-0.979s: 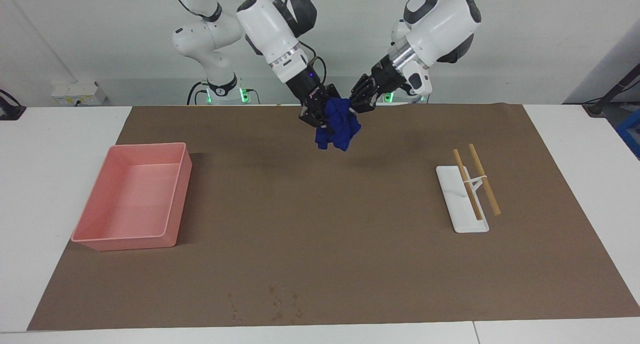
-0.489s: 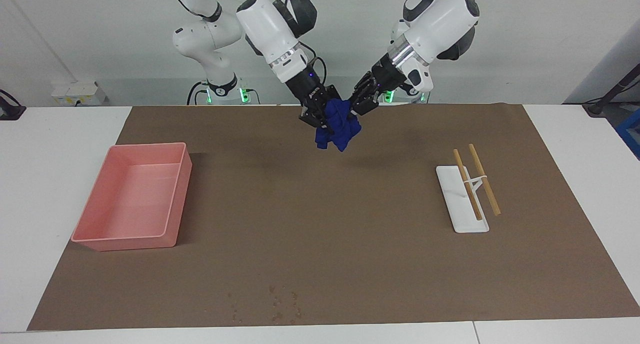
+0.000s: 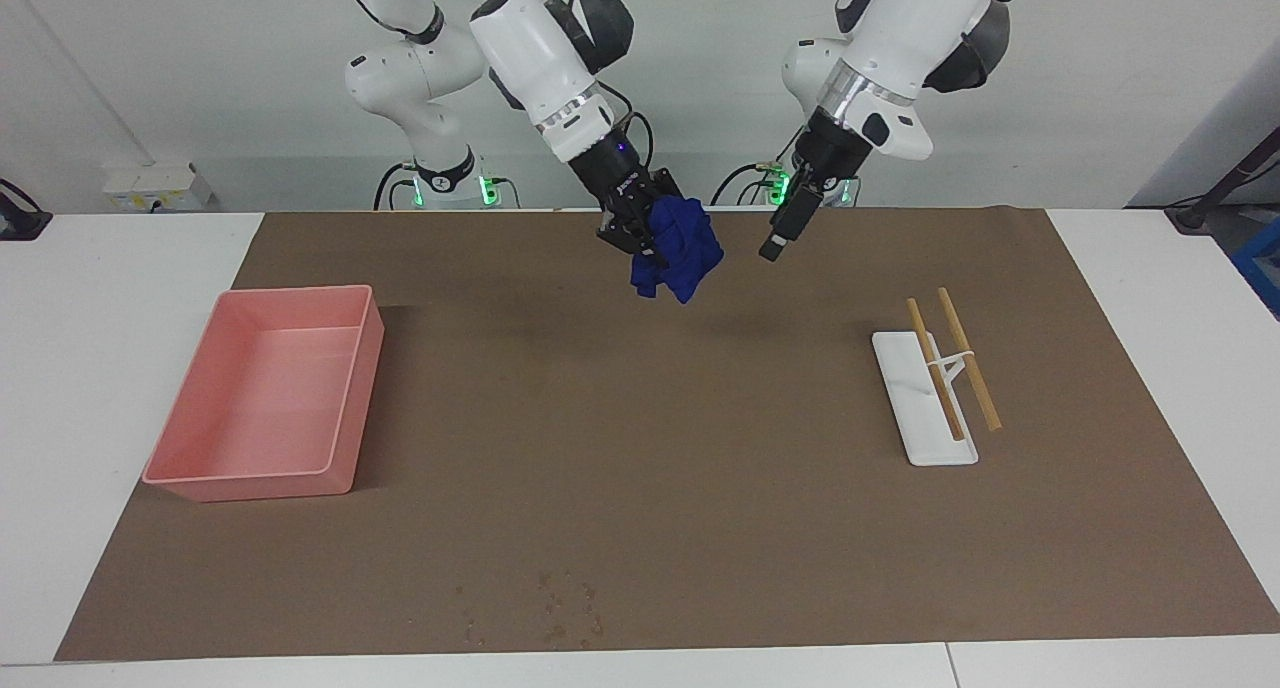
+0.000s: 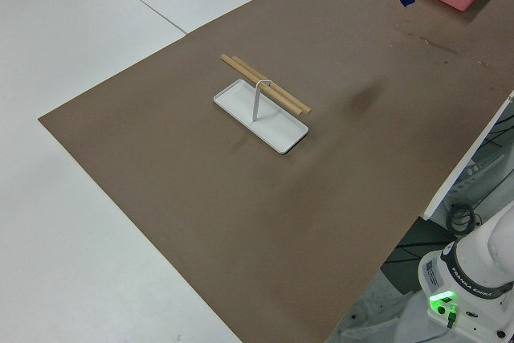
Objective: Wipe water with towel using both arms
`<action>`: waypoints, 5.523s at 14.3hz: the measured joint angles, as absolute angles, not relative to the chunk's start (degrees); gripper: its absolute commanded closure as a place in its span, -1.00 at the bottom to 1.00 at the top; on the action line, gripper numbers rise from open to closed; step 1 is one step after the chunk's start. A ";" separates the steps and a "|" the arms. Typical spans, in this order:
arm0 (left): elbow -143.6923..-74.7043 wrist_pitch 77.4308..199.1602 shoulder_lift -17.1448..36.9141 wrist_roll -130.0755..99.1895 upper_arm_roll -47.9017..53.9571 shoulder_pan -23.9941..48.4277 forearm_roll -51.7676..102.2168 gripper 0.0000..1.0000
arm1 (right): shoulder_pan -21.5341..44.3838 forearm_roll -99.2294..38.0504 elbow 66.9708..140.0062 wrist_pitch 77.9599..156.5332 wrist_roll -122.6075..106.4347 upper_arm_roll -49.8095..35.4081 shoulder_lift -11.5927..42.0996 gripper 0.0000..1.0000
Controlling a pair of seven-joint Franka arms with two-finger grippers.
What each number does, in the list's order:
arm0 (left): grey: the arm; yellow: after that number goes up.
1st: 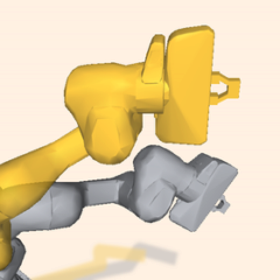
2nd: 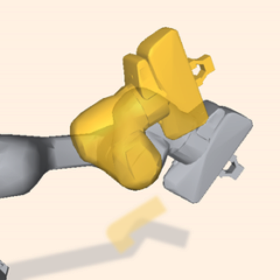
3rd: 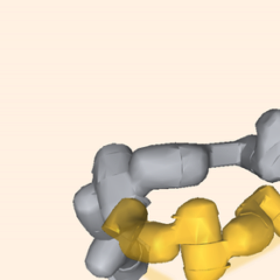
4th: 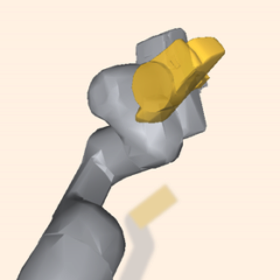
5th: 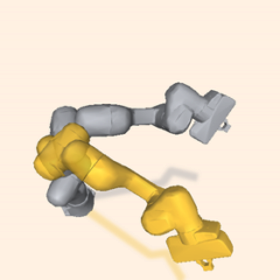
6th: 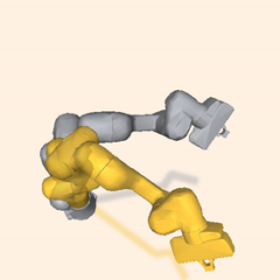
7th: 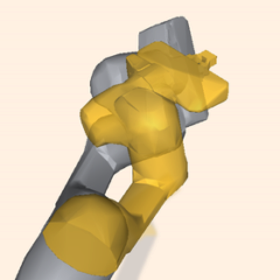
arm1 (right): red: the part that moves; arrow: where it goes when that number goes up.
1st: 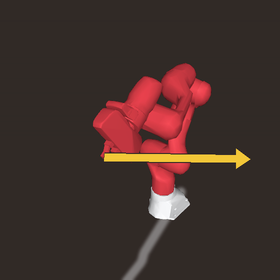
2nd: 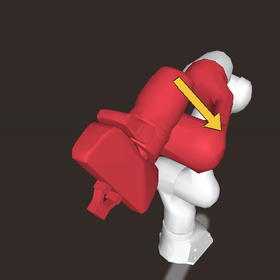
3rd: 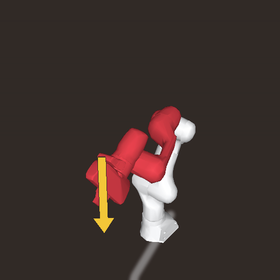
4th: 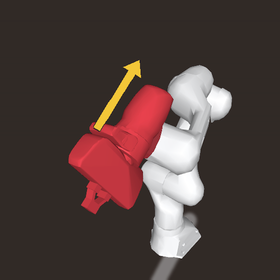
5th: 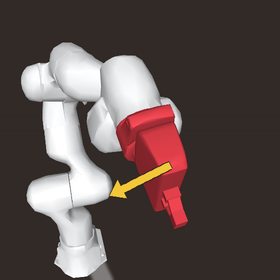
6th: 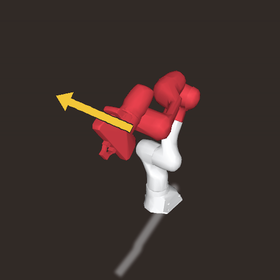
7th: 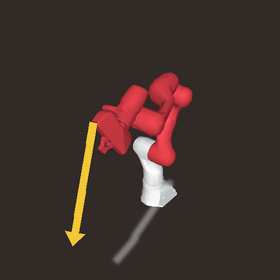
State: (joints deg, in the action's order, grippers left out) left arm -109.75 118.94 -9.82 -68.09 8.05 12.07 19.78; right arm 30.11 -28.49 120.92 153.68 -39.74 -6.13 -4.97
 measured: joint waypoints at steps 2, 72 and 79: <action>-109.71 117.53 -9.66 -56.27 7.88 7.98 18.35 -1.00 | 28.53 -27.91 120.73 148.31 -40.20 -6.04 -5.00 1.00; -94.16 86.86 -4.39 12.21 8.06 -1.63 0.48 -1.00 | 17.43 -6.57 157.07 163.99 -6.92 -6.25 -7.15 1.00; -94.16 86.88 -4.39 12.21 7.98 -1.64 0.48 -1.00 | 15.61 -6.57 140.68 161.49 -8.43 -6.20 6.50 1.00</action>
State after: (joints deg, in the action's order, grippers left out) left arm -94.16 86.88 -4.39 12.21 7.98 -1.64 0.48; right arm 15.61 -6.57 140.68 161.49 -8.43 -6.20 6.50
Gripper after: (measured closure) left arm 0.000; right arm 0.982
